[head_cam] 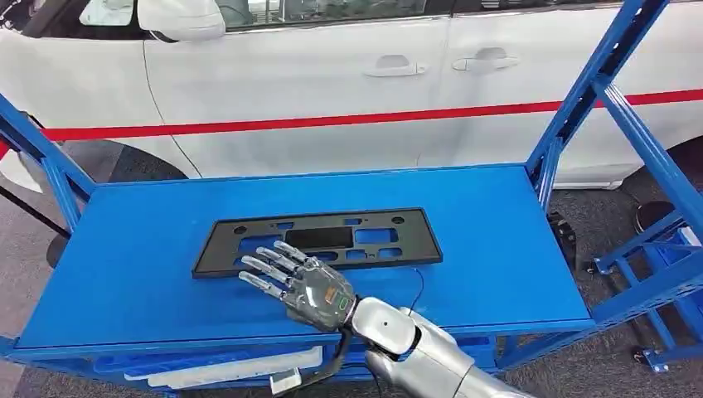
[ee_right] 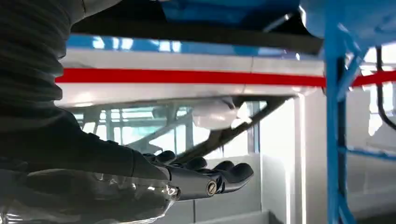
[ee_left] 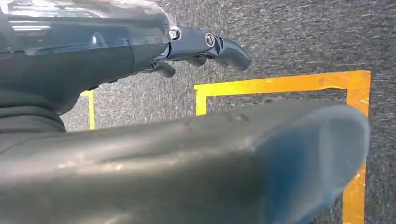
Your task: Take the parts from the cabinet and place them on the table.
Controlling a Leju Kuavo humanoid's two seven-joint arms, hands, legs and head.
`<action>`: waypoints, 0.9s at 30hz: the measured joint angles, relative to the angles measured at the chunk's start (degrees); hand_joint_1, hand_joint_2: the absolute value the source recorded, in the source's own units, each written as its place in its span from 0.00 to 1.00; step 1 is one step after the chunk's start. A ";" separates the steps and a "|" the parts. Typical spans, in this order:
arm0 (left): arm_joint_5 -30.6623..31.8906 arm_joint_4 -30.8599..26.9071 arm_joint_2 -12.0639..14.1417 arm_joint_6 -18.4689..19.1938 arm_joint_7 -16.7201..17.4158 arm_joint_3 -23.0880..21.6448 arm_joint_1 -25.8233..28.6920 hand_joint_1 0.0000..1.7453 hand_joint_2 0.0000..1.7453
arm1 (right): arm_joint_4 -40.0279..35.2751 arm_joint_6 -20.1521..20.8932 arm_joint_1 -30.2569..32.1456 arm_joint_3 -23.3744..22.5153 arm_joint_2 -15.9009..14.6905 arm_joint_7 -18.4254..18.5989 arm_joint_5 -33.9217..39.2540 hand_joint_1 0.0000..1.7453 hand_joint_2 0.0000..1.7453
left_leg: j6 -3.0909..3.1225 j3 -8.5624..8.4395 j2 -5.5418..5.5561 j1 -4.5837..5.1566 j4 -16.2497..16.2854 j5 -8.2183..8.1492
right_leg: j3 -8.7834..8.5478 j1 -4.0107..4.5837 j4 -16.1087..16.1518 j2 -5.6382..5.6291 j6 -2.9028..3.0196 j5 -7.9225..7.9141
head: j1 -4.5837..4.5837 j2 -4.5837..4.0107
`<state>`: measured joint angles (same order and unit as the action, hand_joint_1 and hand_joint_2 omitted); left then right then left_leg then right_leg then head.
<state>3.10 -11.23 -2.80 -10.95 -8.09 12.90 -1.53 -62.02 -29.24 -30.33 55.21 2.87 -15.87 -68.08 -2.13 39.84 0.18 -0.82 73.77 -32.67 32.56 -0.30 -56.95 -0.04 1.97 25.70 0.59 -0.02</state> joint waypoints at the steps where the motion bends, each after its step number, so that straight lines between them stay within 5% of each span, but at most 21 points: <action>1: 0.02 0.00 0.00 0.02 -0.02 0.00 -0.01 0.00 0.00 | 1.43 1.34 -0.91 0.47 0.84 0.56 -0.13 0.00 1.00 | -0.01 -1.39 -0.01 -0.06 -3.36 2.35 | -0.02 -0.01 -0.15 -0.07 -0.09 0.13 | 0.00 0.00; 3: 0.07 0.00 0.00 0.02 -0.22 0.00 -0.12 0.00 0.00 | 4.68 4.55 -3.48 1.64 2.73 1.77 -0.96 0.00 1.00 | 0.11 -6.37 -0.08 -0.24 -14.34 7.90 | -0.13 -0.02 -0.56 -0.20 -0.40 0.51 | 0.00 0.00; 4: 0.09 0.00 0.00 0.04 -0.33 0.00 -0.24 0.00 0.00 | 6.93 6.13 -4.89 2.51 3.92 2.46 -1.46 0.00 1.00 | 0.46 -7.17 -0.04 -0.02 -16.06 6.81 | 0.01 0.32 -0.68 -0.22 -0.66 0.59 | 0.00 0.00; 9: 0.50 0.00 -0.09 0.30 -0.66 0.00 -0.14 0.00 0.00 | 14.08 7.73 -8.29 5.16 7.15 3.87 -2.34 0.00 1.00 | 2.44 -7.08 0.12 -0.27 -16.83 7.78 | 0.41 0.26 -1.17 -0.26 -2.14 1.03 | 0.00 0.00; 11: 0.68 0.00 -0.04 0.52 -0.70 0.02 -0.23 0.00 0.00 | 17.14 7.05 -9.43 6.01 8.00 5.07 -2.62 0.00 1.00 | 2.98 -7.00 0.08 -0.21 -16.87 7.76 | 3.14 0.16 -7.00 -0.22 -2.49 4.65 | -0.02 0.00; 13: 1.05 0.00 -0.04 0.68 -0.79 0.02 -0.26 0.00 0.00 | 20.51 6.01 -9.85 7.08 8.56 7.14 -3.47 0.00 1.00 | 3.06 -6.95 0.09 -0.15 -16.84 7.71 | 7.84 0.05 -16.49 -0.22 -2.71 8.53 | -0.02 0.00; 14: 1.09 0.00 -0.04 0.72 -0.87 0.02 -0.22 0.00 0.00 | 22.08 5.20 -10.05 7.38 8.87 8.36 -4.00 0.00 1.00 | 3.08 -7.01 0.13 -0.15 -16.82 7.67 | 9.45 0.02 -19.32 -0.21 -2.75 8.84 | -0.02 0.00; 16: 1.22 0.00 -0.04 0.74 -0.94 0.02 -0.09 0.00 0.00 | 24.97 4.39 -11.39 7.91 9.68 10.61 -4.70 0.00 1.00 | 3.00 -7.33 0.12 -0.13 -16.80 7.53 | 8.14 0.02 -15.71 -0.19 -2.53 5.38 | -0.02 0.00; 18: 1.64 0.00 -0.11 0.74 -1.05 0.02 -0.18 0.00 0.00 | 27.64 3.67 -12.63 8.04 10.27 12.83 -5.40 0.00 1.00 | 2.74 -7.78 0.20 -0.11 -16.80 7.31 | 3.24 0.05 -5.64 -0.17 -1.96 0.23 | -0.02 0.00; 19: 1.68 0.00 -0.13 0.74 -1.07 0.02 -0.20 0.00 0.00 | 28.83 3.32 -13.22 8.04 10.53 14.04 -5.64 0.00 1.00 | 2.54 -7.87 0.25 -0.02 -16.78 7.19 | 1.42 0.18 -1.65 -0.08 -1.54 -0.43 | -0.02 0.00; 21: 1.88 0.00 -0.13 0.74 -1.09 0.02 -0.19 0.00 0.00 | 31.01 2.24 -14.28 8.04 10.95 16.05 -6.36 0.00 1.00 | 1.88 -7.68 0.26 0.32 -16.63 6.99 | 1.33 0.36 -0.92 -0.16 -1.42 -0.24 | -0.02 0.00; 23: 2.21 0.00 -0.13 0.74 -1.07 0.02 -0.18 0.00 0.00 | 32.67 0.84 -14.86 8.00 10.99 18.17 -7.15 0.00 1.00 | 1.08 -7.85 0.24 0.11 -16.91 7.06 | 1.31 0.63 -0.80 -0.33 -0.74 -0.35 | 0.00 0.00; 24: 2.27 0.00 -0.09 0.72 -1.03 0.02 -0.21 0.00 0.00 | 33.32 0.02 -15.17 7.85 10.99 19.31 -7.67 0.00 1.00 | 0.76 -7.76 0.20 0.06 -16.65 6.77 | 1.03 0.11 -0.26 -0.25 -0.27 -0.72 | 0.00 0.00; 25: 2.40 0.00 -0.11 0.72 -1.03 0.02 -0.22 0.00 0.00 | 33.93 -0.42 -15.41 7.65 11.01 20.33 -8.30 0.00 1.00 | 0.48 -7.32 0.13 0.02 -15.28 5.71 | 0.85 0.03 -0.05 -0.18 -0.07 -0.78 | 0.00 0.00; 27: 2.82 0.00 -0.20 0.72 -1.01 0.02 -0.22 0.00 0.00 | 35.33 -1.29 -15.56 7.12 10.93 23.20 -9.57 0.00 1.00 | -0.01 -3.49 0.13 -0.13 -6.92 1.06 | 0.88 0.04 -0.05 -0.11 0.18 -0.73 | 0.00 0.00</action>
<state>5.92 -11.23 -2.99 -10.23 -9.09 12.92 -1.76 -26.69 -30.53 -45.89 62.34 13.79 7.34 -77.66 -2.14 36.35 0.32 -0.95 66.85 -31.62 33.44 -0.26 -57.00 -0.15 2.15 24.97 0.59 -0.02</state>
